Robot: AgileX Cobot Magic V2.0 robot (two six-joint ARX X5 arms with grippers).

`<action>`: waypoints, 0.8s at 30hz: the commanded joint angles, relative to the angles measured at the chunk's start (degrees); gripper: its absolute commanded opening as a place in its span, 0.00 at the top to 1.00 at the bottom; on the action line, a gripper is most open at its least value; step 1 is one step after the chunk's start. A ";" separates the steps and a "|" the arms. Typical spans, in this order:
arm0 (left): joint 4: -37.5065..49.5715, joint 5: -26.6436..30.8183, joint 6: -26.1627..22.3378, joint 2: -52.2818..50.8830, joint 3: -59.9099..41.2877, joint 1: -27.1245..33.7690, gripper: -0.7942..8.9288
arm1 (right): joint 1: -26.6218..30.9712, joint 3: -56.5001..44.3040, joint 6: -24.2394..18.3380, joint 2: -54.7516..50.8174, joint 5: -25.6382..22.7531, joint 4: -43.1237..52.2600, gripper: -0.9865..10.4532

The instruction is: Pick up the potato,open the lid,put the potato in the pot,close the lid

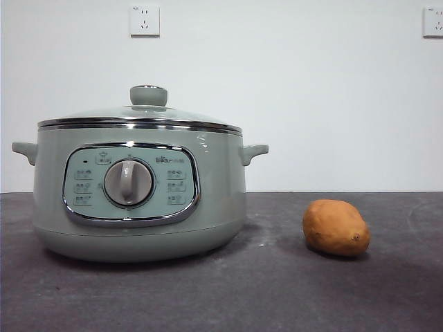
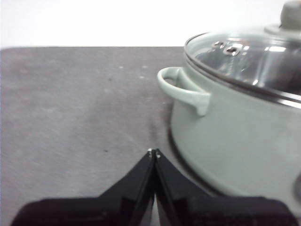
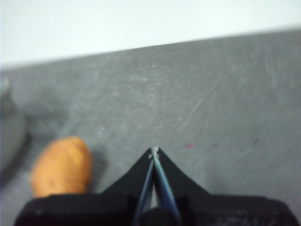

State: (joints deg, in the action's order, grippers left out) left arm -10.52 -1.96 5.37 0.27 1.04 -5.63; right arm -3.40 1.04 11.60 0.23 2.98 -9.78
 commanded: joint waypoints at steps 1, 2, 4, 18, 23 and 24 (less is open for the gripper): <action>0.24 -2.49 10.16 -0.15 -0.81 0.24 0.92 | -0.04 -0.74 21.44 -0.13 0.04 0.35 0.91; 0.24 -3.02 11.43 -0.15 -0.81 0.24 0.92 | -0.04 -0.74 22.51 -0.13 -0.07 0.37 0.91; 0.26 -3.02 13.31 -0.15 -0.81 0.20 0.92 | -0.04 -0.74 22.93 -0.13 -0.39 0.70 0.91; -2.12 -4.59 13.92 0.79 4.13 0.24 0.93 | -0.04 5.25 19.96 3.76 6.12 -1.92 0.92; -7.50 -5.11 13.90 5.18 11.08 0.24 0.92 | -0.04 12.22 14.93 11.45 9.29 -5.03 0.92; -8.20 -5.90 13.88 6.58 12.63 0.24 0.92 | -0.07 13.99 13.94 13.40 9.29 -6.05 0.92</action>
State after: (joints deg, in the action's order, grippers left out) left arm -18.55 -7.20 19.14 6.02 12.84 -5.61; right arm -3.40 13.58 28.42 12.05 12.10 -15.53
